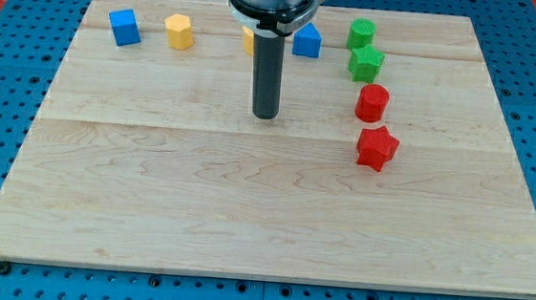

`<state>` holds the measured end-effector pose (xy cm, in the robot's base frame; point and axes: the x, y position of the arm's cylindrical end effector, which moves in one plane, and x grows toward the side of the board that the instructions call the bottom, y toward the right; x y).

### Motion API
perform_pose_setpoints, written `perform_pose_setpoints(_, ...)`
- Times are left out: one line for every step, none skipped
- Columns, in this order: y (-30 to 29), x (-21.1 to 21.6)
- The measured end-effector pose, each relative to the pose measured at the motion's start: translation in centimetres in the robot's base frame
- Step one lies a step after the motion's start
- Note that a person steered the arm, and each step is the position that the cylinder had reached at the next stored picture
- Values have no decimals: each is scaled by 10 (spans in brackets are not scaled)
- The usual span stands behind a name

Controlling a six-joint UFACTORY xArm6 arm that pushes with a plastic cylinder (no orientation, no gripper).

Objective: Separate the green blocks

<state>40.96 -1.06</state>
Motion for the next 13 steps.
perform_pose_setpoints(0,0)
perform_pose_setpoints(0,0)
perform_pose_setpoints(0,0)
perform_pose_setpoints(8,-15)
perform_pose_setpoints(45,-62)
perform_pose_setpoints(97,-89)
perform_pose_setpoints(124,-121)
perform_pose_setpoints(128,-144)
perform_pose_setpoints(114,-127)
perform_pose_setpoints(78,-100)
perform_pose_setpoints(31,-66)
perform_pose_setpoints(-34,-60)
perform_pose_setpoints(-128,-59)
